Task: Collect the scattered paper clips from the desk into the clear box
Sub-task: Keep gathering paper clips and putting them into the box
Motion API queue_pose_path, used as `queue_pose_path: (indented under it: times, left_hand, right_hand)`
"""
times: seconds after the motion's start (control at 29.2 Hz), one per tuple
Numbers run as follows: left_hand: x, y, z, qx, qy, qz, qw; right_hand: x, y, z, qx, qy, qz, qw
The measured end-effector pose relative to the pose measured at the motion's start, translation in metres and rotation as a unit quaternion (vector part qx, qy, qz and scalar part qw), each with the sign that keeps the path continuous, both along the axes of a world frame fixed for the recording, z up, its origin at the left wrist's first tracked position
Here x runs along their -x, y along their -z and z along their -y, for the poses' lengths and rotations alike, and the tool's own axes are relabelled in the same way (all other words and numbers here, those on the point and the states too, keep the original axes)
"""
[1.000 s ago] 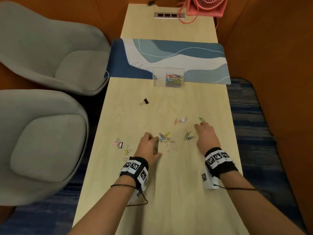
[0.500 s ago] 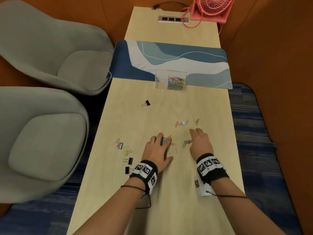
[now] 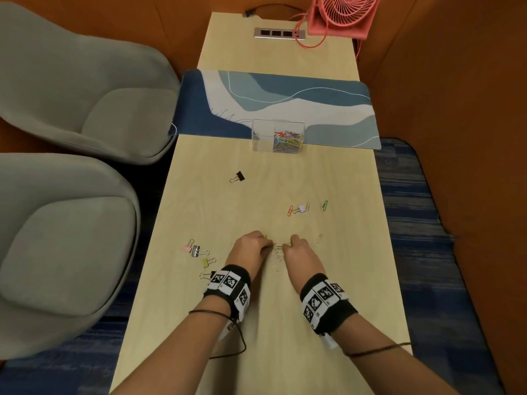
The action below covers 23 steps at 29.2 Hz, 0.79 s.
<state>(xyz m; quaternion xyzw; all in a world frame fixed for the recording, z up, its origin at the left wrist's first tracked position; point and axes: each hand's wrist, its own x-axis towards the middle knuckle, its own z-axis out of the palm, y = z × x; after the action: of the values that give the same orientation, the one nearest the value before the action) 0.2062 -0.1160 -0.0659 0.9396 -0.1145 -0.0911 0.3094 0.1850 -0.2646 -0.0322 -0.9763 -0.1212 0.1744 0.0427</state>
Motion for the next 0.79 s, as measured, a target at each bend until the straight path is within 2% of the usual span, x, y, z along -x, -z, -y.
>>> queue_pose_path:
  times: [0.1, 0.44, 0.55, 0.65, 0.68, 0.72, 0.79]
  left_hand:
    - [-0.004, -0.002, -0.004, 0.032, -0.031, -0.016, 0.999]
    - [-0.024, -0.016, -0.02, 0.105, -0.098, -0.065, 0.987]
    - [-0.033, -0.023, -0.024, 0.13, -0.099, -0.072, 0.984]
    - [-0.052, -0.031, -0.028, 0.154, -0.106, -0.067, 0.98]
    - [-0.061, -0.035, -0.029, 0.164, -0.107, -0.063, 0.979]
    - [-0.07, -0.039, -0.03, 0.174, -0.108, -0.056, 0.977]
    - [-0.09, -0.05, -0.03, 0.189, -0.106, -0.041, 0.975]
  right_hand:
    - [-0.006, -0.007, -0.003, 0.035, -0.051, -0.012, 0.998]
    - [-0.039, -0.02, -0.019, 0.092, -0.104, -0.055, 0.989]
    - [-0.051, -0.02, -0.01, 0.061, -0.052, -0.057, 0.995]
    - [-0.069, -0.012, 0.015, -0.054, 0.094, -0.06, 0.992]
    - [-0.075, -0.01, 0.024, -0.113, 0.154, -0.067, 0.979]
    - [-0.081, -0.01, 0.034, -0.194, 0.221, -0.079, 0.953]
    - [-0.093, -0.016, 0.048, -0.366, 0.349, -0.119, 0.855]
